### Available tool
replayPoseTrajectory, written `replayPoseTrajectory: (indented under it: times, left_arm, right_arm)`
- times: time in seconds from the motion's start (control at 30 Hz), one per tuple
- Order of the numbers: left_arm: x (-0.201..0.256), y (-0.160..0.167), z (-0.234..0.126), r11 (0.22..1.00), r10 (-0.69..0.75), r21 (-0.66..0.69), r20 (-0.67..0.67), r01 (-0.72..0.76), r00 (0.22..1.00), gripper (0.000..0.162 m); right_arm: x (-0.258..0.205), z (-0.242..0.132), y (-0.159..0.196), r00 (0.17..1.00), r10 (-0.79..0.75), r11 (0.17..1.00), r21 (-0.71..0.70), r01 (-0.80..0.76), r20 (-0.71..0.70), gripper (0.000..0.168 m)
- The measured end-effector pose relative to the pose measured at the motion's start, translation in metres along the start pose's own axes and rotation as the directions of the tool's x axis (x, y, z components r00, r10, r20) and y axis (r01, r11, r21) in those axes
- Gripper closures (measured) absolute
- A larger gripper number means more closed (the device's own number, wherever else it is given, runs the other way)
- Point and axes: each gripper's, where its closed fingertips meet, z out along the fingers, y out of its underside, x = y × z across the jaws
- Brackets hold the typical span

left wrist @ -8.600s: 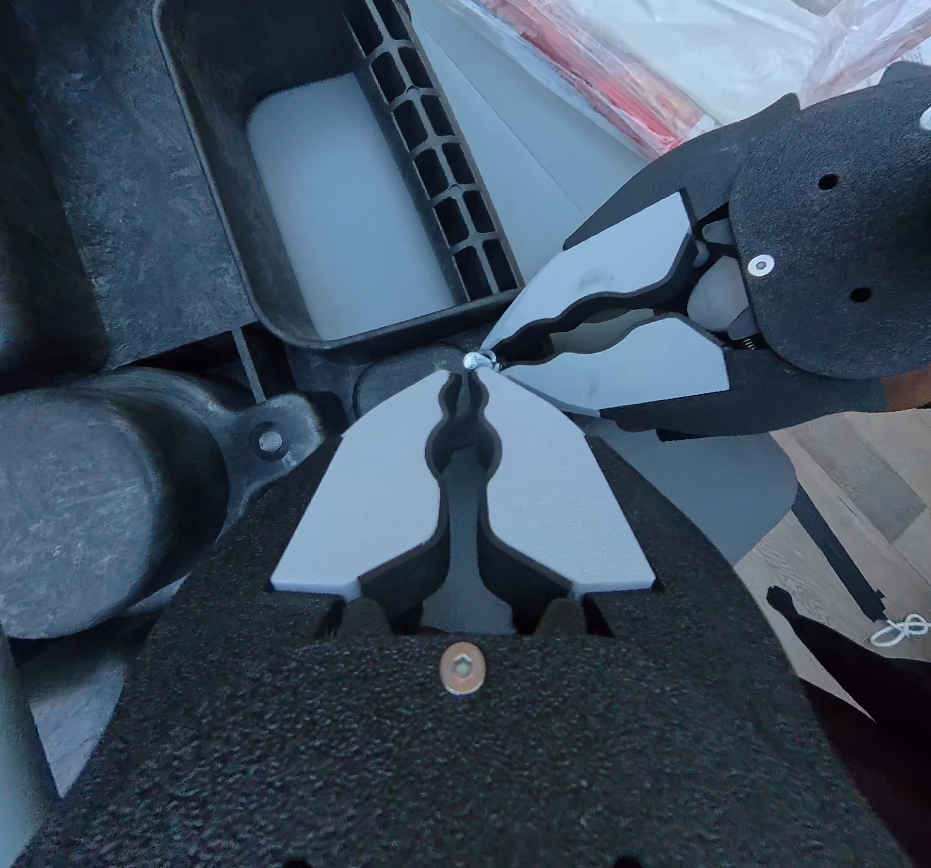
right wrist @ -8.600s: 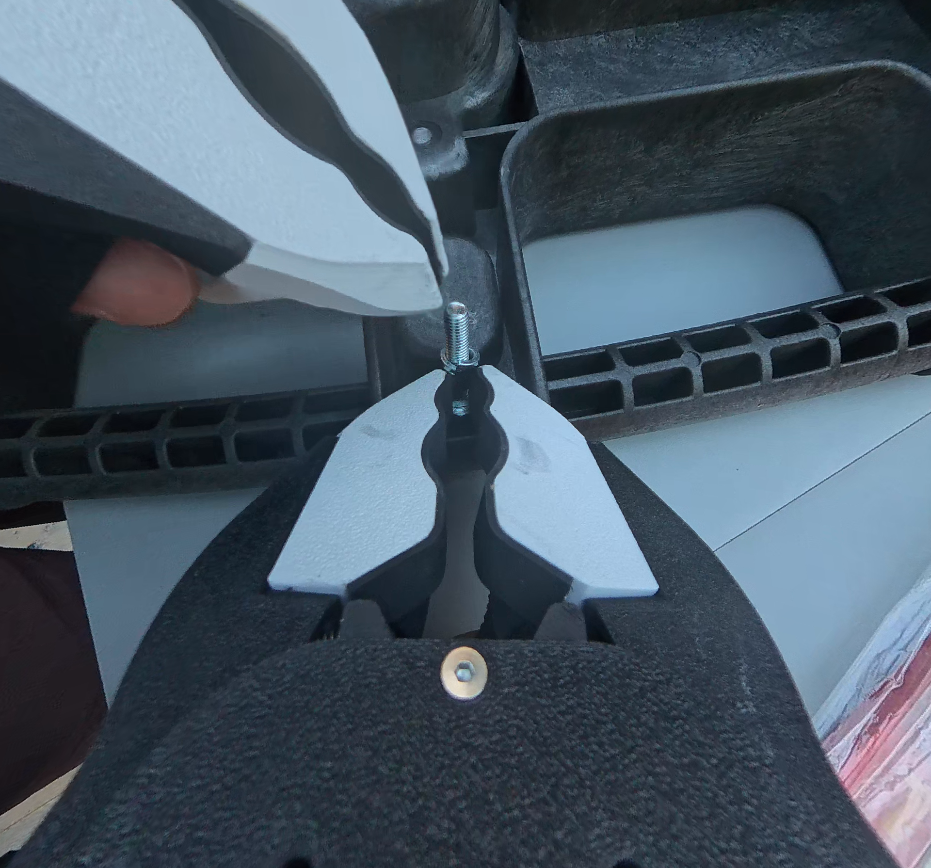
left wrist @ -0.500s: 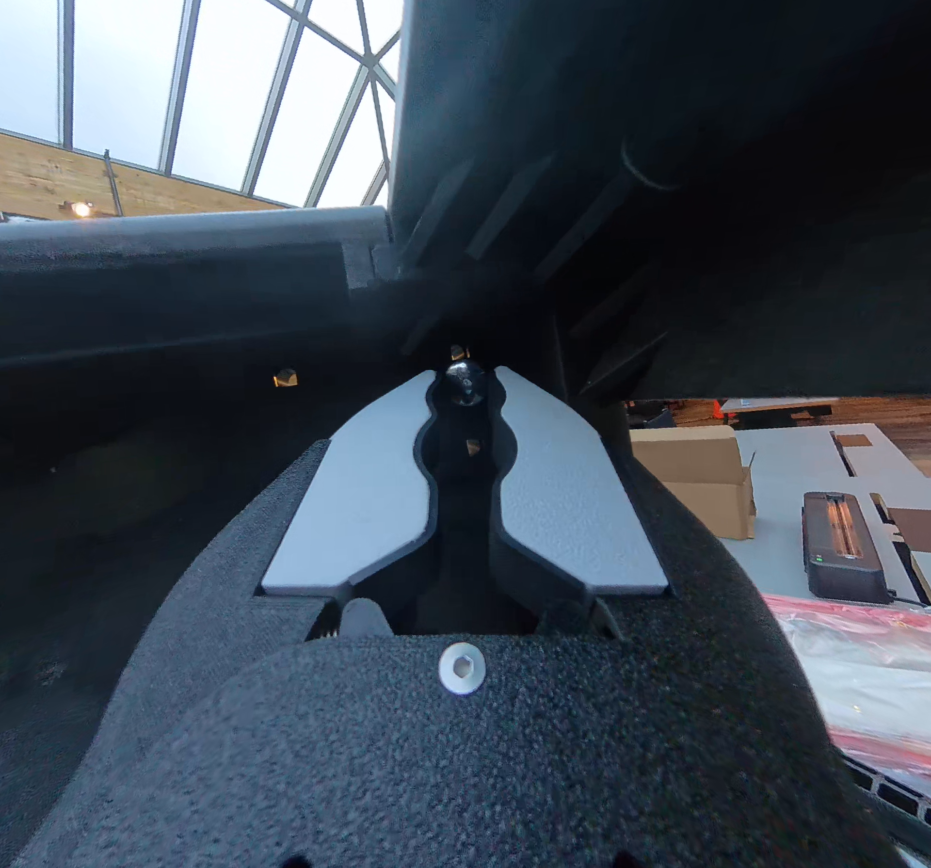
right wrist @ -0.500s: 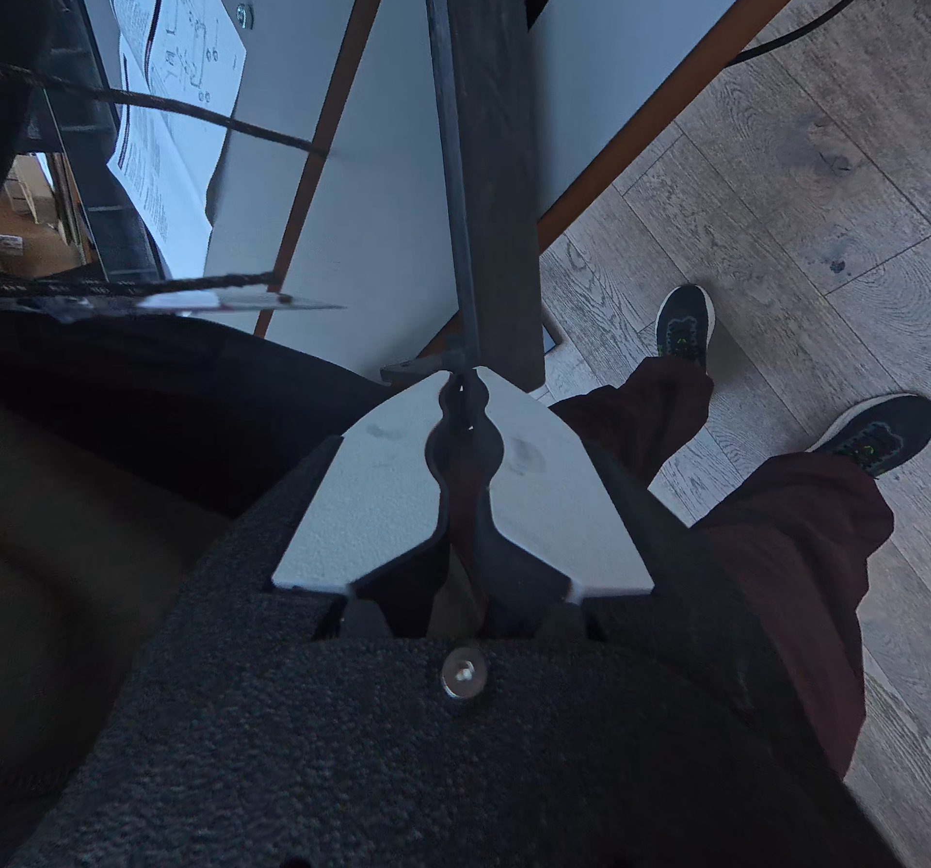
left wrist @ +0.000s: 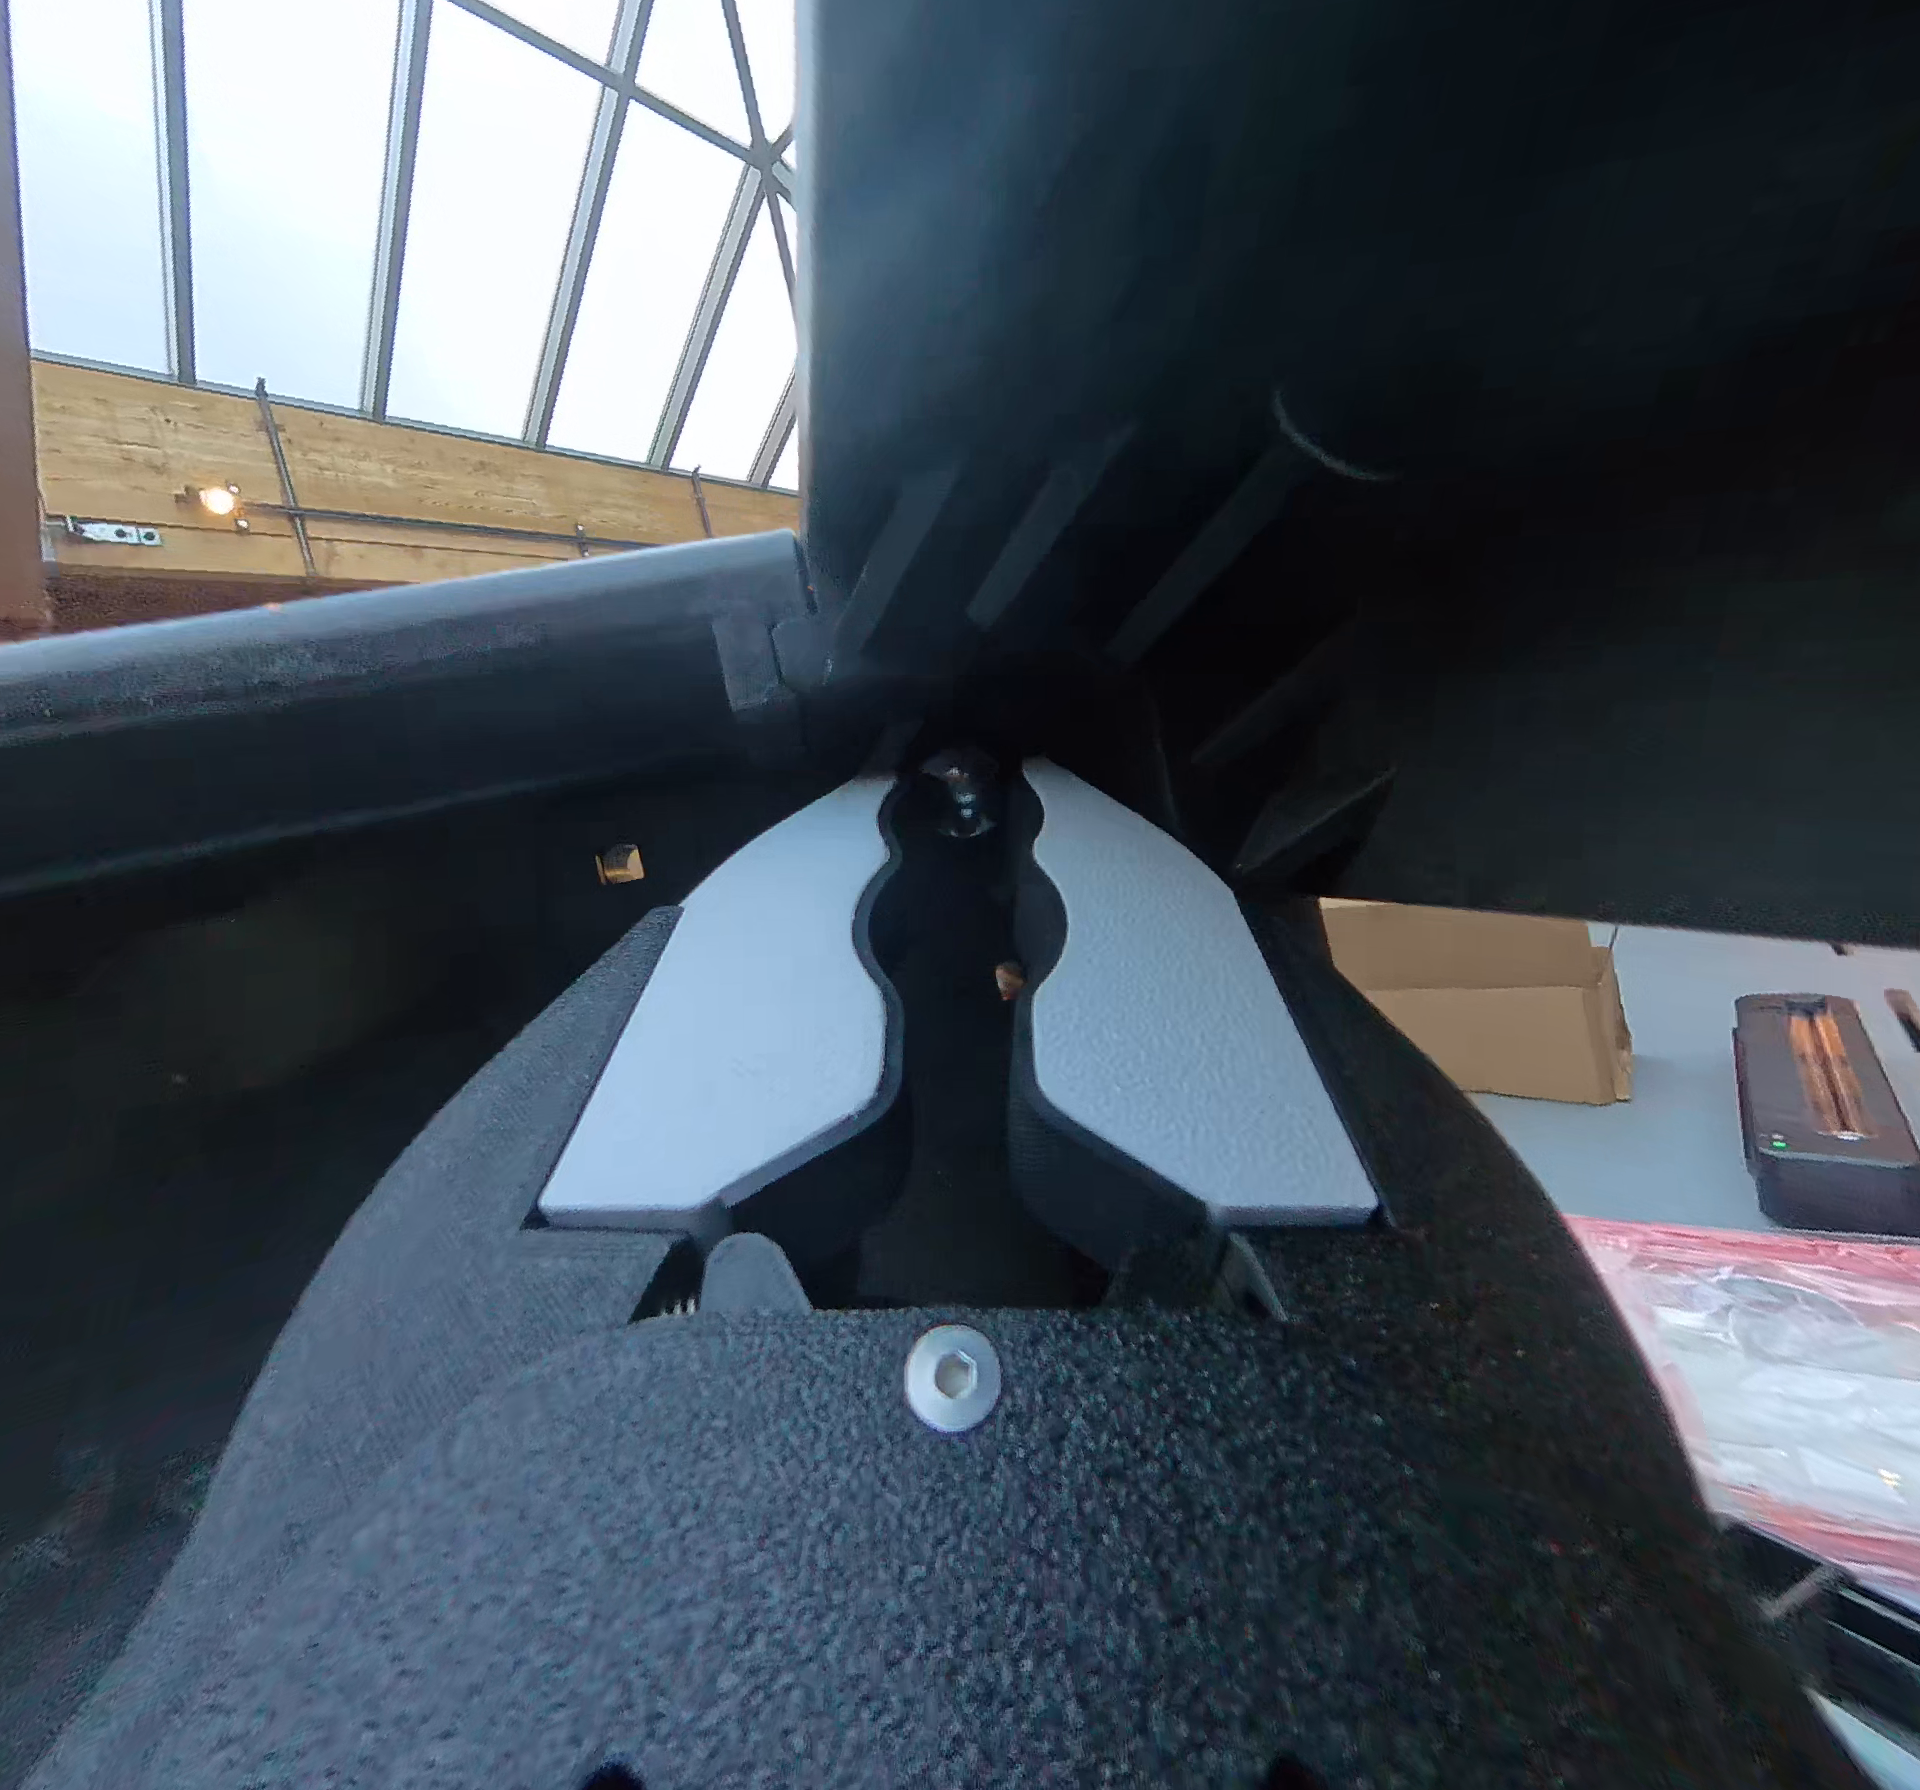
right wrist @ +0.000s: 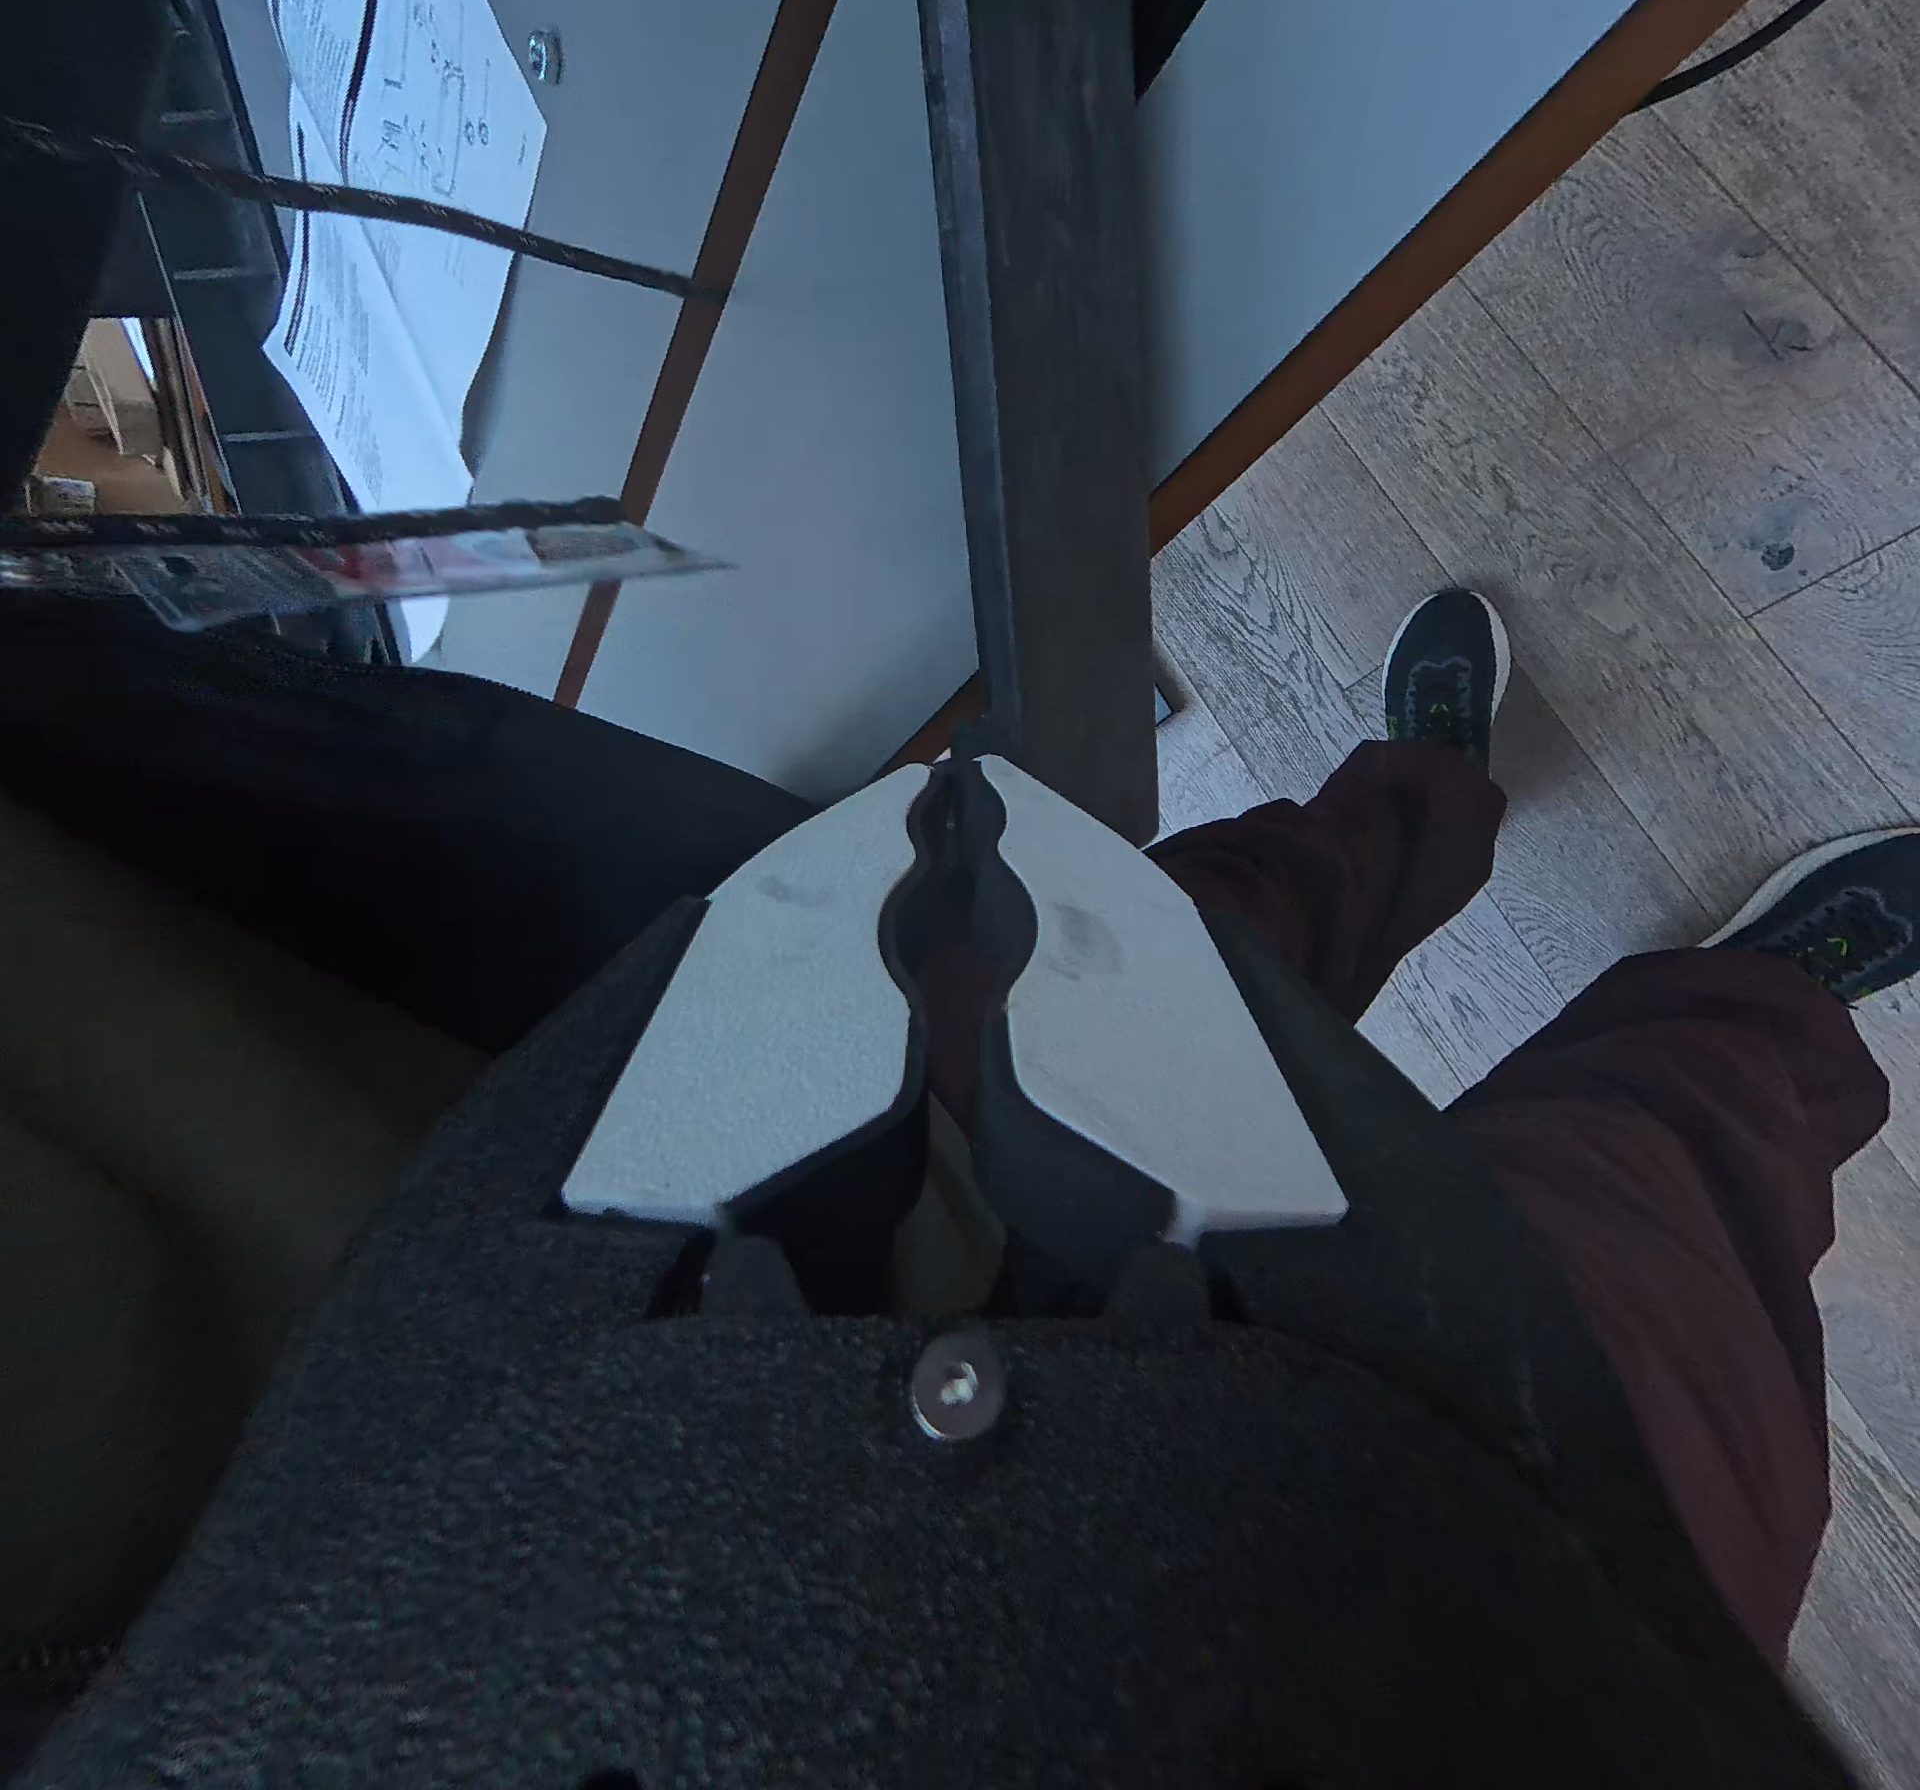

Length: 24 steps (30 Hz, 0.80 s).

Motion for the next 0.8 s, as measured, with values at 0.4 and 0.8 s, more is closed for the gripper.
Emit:
replayPoseTrajectory:
  times: [0.4, 0.8]
  left_arm:
    - [0.0009, 0.0017, -0.0015, 0.995, 0.1, 0.028, -0.004, -0.1, 0.995, 0.145]
    - [0.0014, 0.0024, -0.0009, 0.982, 0.188, 0.02, -0.029, -0.187, 0.982, 0.145]
  right_arm:
    - [-0.0052, 0.0032, -0.0023, 1.0, -0.005, 1.0, 0.01, 0.005, 0.014, 0.163]
    - [-0.0082, 0.006, 0.0009, 1.0, 0.0, 1.0, 0.013, 0.0, 0.017, 0.164]
